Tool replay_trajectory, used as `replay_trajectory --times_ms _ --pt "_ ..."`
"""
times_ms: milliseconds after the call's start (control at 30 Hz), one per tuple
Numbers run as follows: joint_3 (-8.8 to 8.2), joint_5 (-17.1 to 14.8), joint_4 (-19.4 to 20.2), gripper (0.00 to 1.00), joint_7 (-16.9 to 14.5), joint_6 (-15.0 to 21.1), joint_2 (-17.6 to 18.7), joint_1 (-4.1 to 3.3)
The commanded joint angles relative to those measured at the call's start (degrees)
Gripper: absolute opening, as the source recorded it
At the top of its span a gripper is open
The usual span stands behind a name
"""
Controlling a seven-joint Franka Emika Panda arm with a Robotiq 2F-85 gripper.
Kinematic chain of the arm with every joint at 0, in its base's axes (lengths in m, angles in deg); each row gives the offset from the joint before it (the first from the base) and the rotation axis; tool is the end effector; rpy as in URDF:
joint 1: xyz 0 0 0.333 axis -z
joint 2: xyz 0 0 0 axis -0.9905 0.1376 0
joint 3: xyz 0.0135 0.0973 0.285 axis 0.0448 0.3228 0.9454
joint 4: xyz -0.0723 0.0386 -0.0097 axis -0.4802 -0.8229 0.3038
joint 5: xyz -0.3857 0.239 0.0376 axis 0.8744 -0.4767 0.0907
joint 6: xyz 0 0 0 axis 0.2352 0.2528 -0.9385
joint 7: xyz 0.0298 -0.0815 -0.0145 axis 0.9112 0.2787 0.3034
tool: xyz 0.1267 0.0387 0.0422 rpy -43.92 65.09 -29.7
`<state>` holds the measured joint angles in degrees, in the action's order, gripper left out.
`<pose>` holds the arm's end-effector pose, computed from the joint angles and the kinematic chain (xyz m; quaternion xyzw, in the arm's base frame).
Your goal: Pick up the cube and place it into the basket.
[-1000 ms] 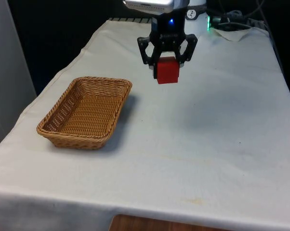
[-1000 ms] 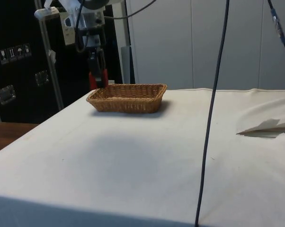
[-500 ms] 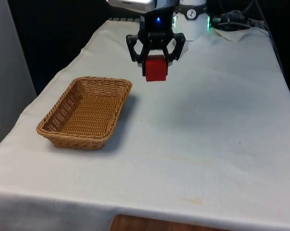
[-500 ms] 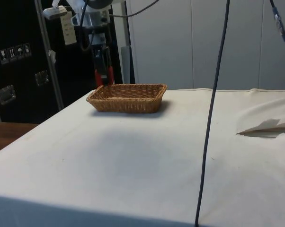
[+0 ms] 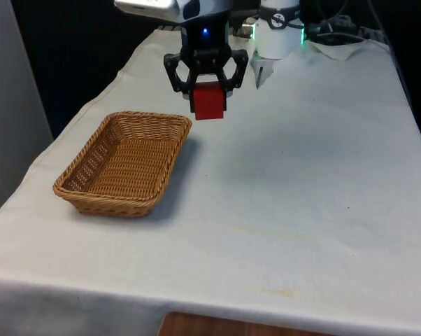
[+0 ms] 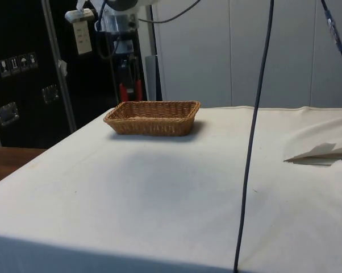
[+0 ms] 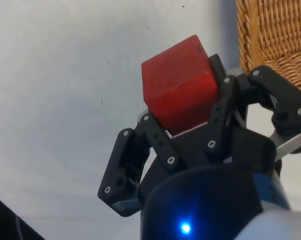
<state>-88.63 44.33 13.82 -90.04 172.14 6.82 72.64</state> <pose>0.6864 -0.1096 0.2322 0.9921 0.1244 -0.0081 0.0137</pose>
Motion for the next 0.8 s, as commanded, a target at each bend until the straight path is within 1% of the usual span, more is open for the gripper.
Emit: replay_trajectory --times_ms 0,100,133,167,333,400,433,467,633,667,733,767 --pt "0.06 -0.8 -0.2 0.00 -0.6 -0.3 0.2 0.52" --pt "-0.46 -1.7 -0.3 0.00 -1.5 -0.3 0.3 0.69" --pt "-0.74 -1.3 -0.1 0.00 -1.1 0.0 0.3 0.23" --pt "-0.69 -2.0 -0.3 0.00 -1.7 -0.4 0.4 0.69" --pt "-1.89 -3.9 -0.5 0.00 -3.6 -0.5 0.7 1.09" --pt "-2.41 -4.6 -0.5 0.00 -4.2 -0.6 0.9 1.09" --pt "-2.81 -4.3 -0.1 0.00 -3.9 0.0 0.7 0.57" --pt "-2.86 -5.3 -0.6 0.00 -4.8 -0.6 1.0 1.15" --pt "-3.90 -6.9 -0.7 0.00 -6.3 -0.7 1.3 1.32" --pt "-4.30 -7.6 -0.7 0.00 -6.9 -0.6 1.5 1.55" --pt "-4.53 -8.0 -0.8 0.00 -7.3 -0.6 1.7 1.55" --pt "-4.81 -7.4 -0.3 0.00 -6.8 0.0 1.4 0.97"
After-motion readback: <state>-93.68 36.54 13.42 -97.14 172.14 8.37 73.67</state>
